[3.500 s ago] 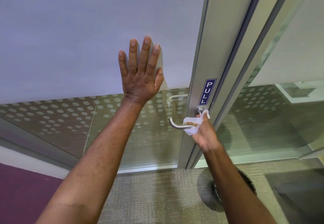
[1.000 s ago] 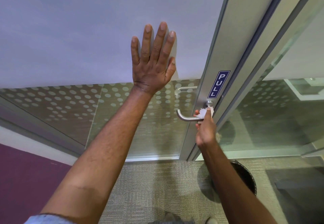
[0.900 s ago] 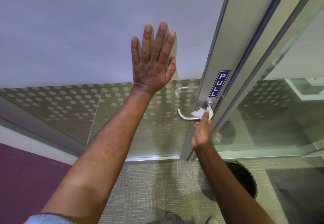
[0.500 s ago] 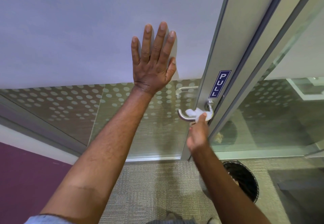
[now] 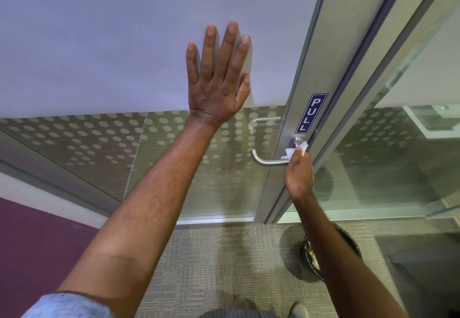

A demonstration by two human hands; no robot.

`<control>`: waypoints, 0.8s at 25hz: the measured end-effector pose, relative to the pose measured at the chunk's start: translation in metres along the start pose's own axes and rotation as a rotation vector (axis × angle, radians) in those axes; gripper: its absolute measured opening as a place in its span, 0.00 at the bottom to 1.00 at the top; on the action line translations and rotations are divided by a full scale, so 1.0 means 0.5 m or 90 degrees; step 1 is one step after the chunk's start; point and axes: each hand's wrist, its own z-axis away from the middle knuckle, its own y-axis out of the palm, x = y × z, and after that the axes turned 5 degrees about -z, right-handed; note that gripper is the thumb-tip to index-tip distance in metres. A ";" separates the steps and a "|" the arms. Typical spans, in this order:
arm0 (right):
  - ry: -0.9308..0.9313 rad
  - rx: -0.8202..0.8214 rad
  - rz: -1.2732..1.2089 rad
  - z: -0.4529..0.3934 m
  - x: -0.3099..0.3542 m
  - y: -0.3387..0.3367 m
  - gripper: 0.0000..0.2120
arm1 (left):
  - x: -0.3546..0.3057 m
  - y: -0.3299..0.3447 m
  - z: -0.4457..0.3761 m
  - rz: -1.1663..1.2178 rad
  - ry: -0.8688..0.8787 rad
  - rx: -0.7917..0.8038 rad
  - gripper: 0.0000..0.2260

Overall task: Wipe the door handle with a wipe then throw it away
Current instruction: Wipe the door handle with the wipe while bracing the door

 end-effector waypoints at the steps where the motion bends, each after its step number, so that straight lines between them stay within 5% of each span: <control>1: -0.026 -0.027 0.037 0.017 -0.008 -0.001 0.28 | 0.001 -0.001 0.000 -0.004 0.001 0.000 0.27; 9: -0.227 -0.138 0.246 0.091 -0.094 0.027 0.27 | 0.001 -0.004 -0.001 -0.001 0.000 0.001 0.27; 15: -0.520 -0.091 0.373 0.070 -0.099 0.009 0.26 | 0.003 -0.001 -0.003 -0.002 0.001 -0.003 0.27; 20: -0.611 -0.049 0.476 0.055 -0.068 0.007 0.19 | 0.002 -0.002 -0.002 -0.004 0.001 0.002 0.27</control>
